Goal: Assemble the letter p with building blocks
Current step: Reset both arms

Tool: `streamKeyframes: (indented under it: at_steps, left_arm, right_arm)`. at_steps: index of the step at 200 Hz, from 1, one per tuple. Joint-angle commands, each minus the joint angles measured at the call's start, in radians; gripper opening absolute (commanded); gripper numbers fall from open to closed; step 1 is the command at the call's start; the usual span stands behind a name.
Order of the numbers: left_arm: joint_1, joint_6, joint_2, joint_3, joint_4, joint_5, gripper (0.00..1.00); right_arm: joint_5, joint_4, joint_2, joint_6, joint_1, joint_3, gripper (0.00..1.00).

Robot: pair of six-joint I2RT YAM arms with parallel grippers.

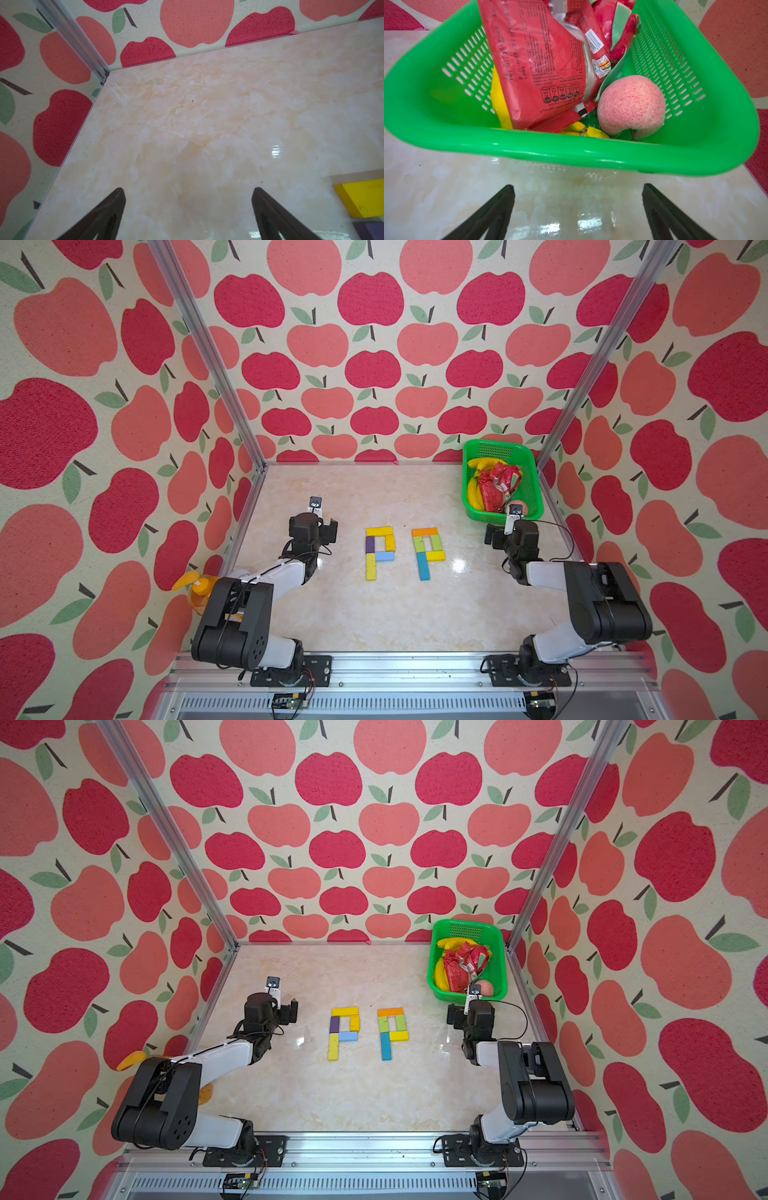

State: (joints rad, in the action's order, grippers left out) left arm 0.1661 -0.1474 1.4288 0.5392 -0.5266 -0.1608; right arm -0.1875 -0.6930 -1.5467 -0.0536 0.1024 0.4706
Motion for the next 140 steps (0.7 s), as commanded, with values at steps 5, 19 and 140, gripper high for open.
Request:
streamKeyframes:
  at_steps: [5, 19, 140]
  left_arm:
    - [-0.020, -0.051, 0.064, -0.109, -0.217, 0.107, 0.98]
    - [-0.023, -0.051, 0.074, -0.098, -0.223, 0.108, 0.98]
    - [-0.108, -0.005, 0.139, -0.161, -0.371, 0.275, 0.98]
  right_arm:
    - [0.020, -0.073, 0.019, 0.020, -0.006, -0.014, 0.99]
    - [0.019, -0.074, 0.019, 0.020, -0.005, -0.015, 0.99]
    - [0.114, -0.314, -0.006, 0.000, -0.040, -0.139, 0.99]
